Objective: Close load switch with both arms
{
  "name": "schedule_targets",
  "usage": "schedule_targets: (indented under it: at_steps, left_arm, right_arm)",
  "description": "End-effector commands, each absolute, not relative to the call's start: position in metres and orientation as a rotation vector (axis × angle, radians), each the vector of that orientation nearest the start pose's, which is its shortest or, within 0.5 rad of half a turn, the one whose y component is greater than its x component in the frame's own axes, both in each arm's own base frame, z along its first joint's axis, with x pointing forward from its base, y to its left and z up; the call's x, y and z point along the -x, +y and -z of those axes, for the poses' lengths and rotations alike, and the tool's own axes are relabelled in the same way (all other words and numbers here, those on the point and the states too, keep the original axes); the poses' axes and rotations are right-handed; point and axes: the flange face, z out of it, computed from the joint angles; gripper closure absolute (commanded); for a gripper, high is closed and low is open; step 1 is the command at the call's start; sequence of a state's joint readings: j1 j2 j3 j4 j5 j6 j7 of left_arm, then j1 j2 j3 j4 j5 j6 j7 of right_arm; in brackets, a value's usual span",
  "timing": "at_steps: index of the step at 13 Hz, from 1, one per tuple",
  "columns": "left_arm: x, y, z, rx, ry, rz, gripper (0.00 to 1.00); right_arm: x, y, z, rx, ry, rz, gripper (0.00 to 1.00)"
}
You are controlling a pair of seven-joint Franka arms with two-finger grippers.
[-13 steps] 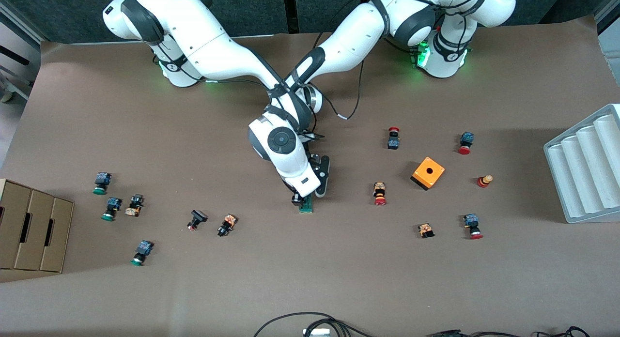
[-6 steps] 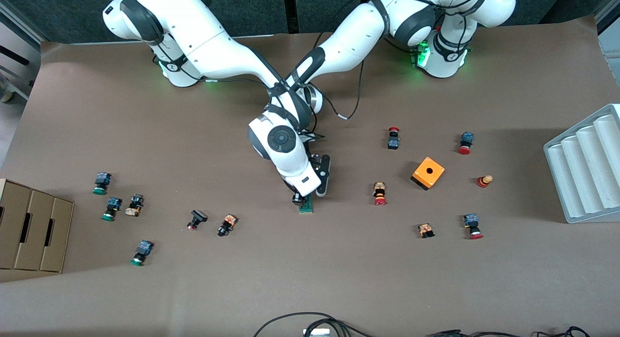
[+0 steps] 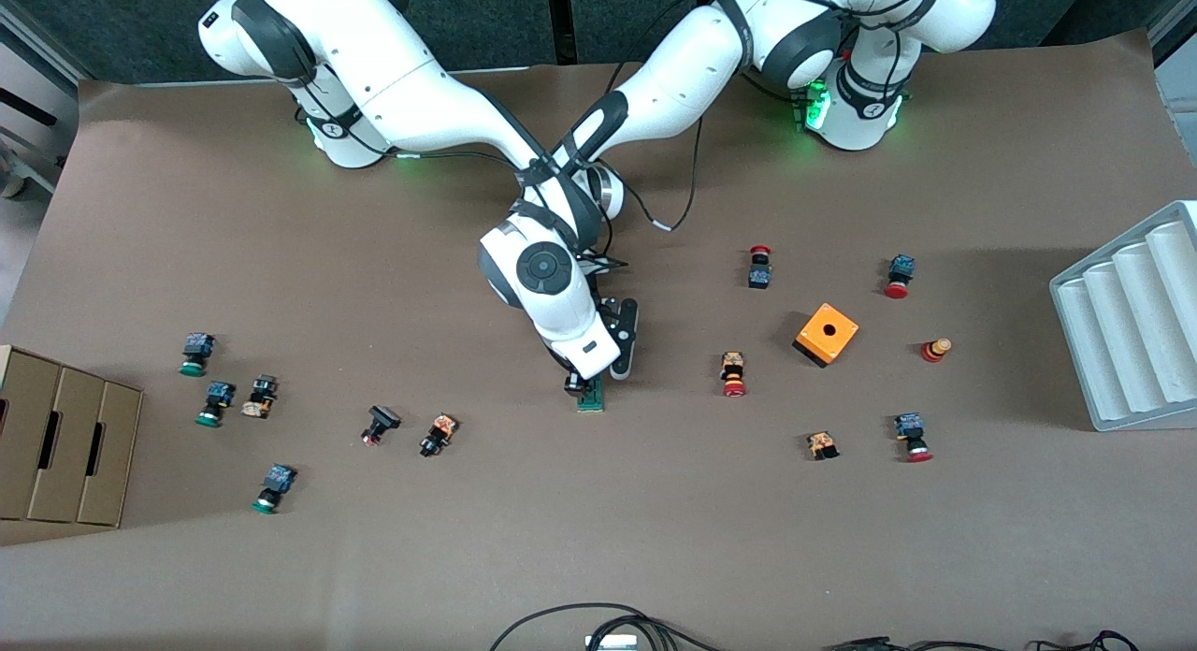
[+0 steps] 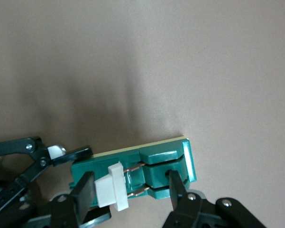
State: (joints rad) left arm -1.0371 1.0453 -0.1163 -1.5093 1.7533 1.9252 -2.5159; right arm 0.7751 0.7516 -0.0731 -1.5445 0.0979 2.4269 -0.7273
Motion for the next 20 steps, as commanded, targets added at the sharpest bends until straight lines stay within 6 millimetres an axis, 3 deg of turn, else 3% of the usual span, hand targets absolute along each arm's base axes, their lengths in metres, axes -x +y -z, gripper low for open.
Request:
schedule_targets:
  at_steps: [1, 2, 20]
  left_arm:
    - [-0.330, -0.551, -0.028, 2.496, -0.142, 1.730, 0.30]
    - [-0.327, -0.547, -0.025, 2.501, -0.136, 1.744, 0.30]
    - [-0.330, -0.548, -0.021, 2.515, -0.127, 1.796, 0.31]
  right_arm:
    - [-0.547, 0.471, -0.230, 2.402, -2.003, 0.252, 0.33]
    - [-0.547, 0.471, -0.230, 2.400, -2.007, 0.252, 0.37]
    - [-0.559, 0.460, -0.232, 2.390, -2.074, 0.266, 0.40]
